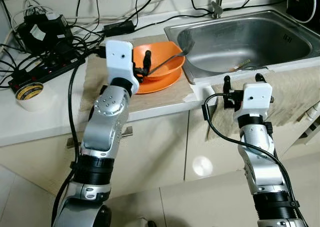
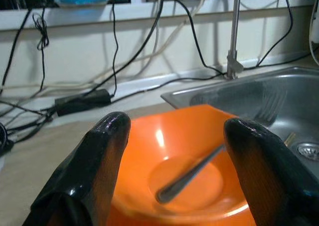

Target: Kitchen organization

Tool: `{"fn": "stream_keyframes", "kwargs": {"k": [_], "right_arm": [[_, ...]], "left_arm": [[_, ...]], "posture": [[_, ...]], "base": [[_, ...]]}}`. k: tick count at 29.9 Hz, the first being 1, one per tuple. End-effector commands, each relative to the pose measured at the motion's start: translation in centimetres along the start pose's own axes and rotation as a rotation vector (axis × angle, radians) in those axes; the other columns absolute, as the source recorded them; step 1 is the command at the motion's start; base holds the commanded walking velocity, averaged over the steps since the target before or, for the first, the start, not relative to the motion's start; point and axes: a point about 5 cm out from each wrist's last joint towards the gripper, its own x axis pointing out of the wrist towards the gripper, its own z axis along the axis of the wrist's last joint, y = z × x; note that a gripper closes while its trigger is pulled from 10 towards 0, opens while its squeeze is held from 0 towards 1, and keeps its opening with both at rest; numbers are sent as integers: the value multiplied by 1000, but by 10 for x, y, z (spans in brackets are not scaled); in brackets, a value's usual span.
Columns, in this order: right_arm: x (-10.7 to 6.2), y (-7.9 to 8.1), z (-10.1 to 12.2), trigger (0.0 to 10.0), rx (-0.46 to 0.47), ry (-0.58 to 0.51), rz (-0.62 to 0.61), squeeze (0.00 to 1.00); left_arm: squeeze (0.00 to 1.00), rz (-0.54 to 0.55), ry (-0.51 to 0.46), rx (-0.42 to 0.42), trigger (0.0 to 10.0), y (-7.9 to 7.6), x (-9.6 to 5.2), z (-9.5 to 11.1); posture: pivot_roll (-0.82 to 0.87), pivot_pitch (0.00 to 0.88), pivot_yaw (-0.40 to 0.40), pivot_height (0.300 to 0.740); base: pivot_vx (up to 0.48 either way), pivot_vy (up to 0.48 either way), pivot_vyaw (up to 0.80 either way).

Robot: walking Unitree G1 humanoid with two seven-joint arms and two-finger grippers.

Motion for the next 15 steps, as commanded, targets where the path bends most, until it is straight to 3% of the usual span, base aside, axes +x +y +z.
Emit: {"fn": "stream_keyframes", "kwargs": {"k": [1, 6, 11, 15], "right_arm": [[-4, 6, -6, 10000, 12, 36, 27, 0], [-6, 10, -9, 10000, 7, 51, 44, 0], [-7, 10, -10, 10000, 12, 57, 43, 0], [-8, 8, -11, 10000, 27, 61, 32, 0]], "left_arm": [[0, 30, 20, -16, 10000, 6, 0, -5], [0, 36, 11, -31, 10000, 4, 0, -5], [0, 32, 21, -30, 10000, 2, -1, -7], [0, 23, 27, -22, 10000, 0, -2, -8]], "posture": [[-59, 0, 103, 736], [-58, 0, 96, 736], [-58, 0, 96, 736], [-55, 0, 94, 736]], "base": [[0, -270, 0], [0, -288, 0], [0, 0, 326], [0, 0, 0]]}}
